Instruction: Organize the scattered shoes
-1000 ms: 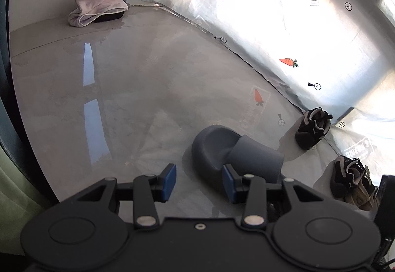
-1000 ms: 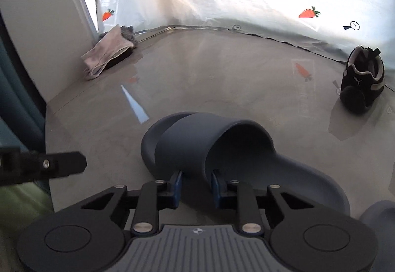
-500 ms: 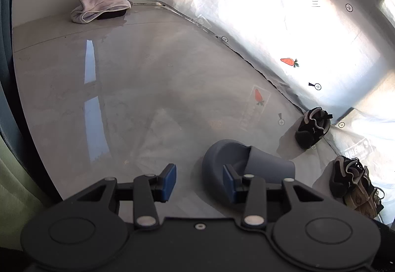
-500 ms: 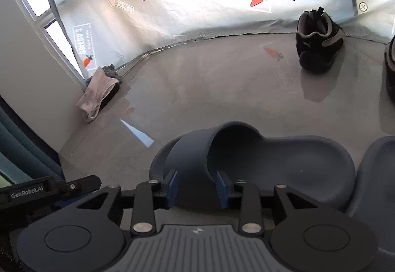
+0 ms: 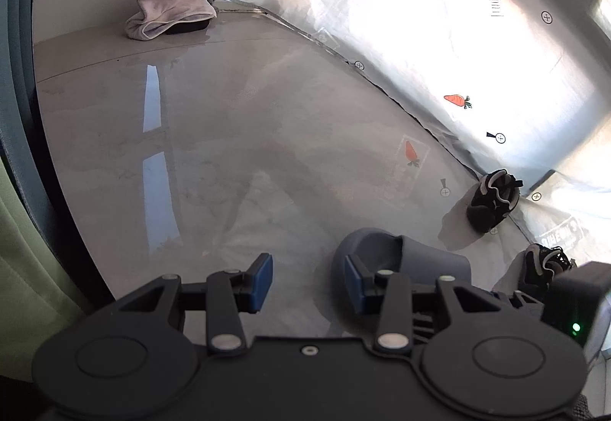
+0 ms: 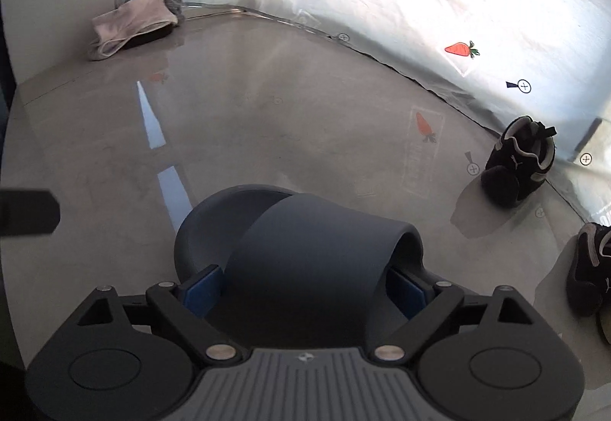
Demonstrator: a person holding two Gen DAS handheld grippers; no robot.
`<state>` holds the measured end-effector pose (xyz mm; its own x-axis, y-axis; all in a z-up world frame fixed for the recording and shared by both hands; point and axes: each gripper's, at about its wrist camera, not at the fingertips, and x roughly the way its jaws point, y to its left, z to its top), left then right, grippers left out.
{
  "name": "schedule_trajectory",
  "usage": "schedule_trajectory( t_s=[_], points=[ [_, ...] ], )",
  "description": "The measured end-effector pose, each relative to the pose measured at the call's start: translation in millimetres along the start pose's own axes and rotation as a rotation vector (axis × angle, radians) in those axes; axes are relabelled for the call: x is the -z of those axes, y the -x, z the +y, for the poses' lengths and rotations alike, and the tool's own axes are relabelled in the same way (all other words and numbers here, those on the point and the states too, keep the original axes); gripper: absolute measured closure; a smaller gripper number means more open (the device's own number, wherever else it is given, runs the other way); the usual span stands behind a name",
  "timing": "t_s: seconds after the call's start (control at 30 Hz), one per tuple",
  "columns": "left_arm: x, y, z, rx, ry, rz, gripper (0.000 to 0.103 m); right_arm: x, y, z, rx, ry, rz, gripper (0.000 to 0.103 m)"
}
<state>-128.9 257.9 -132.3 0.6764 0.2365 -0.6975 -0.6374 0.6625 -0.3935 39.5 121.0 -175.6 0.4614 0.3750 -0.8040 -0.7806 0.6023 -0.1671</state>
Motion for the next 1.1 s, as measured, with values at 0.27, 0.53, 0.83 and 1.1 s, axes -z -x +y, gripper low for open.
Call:
schedule_trajectory(
  t_s=[0.27, 0.53, 0.83, 1.1],
  points=[
    [4, -7, -7, 0.034, -0.01, 0.02, 0.062, 52, 49, -6, 0.044, 0.197, 0.05, 0.012],
    [10, -20, -24, 0.085, -0.019, 0.043, 0.062, 67, 78, -27, 0.068, 0.22, 0.147, 0.012],
    [15, -18, -40, 0.122, -0.042, 0.047, 0.061, 67, 97, -149, 0.025, -0.363, 0.013, 0.012],
    [18, -14, -51, 0.131, -0.068, 0.05, 0.061, 101, 89, -201, -0.174, -0.597, 0.167, 0.05]
  ],
)
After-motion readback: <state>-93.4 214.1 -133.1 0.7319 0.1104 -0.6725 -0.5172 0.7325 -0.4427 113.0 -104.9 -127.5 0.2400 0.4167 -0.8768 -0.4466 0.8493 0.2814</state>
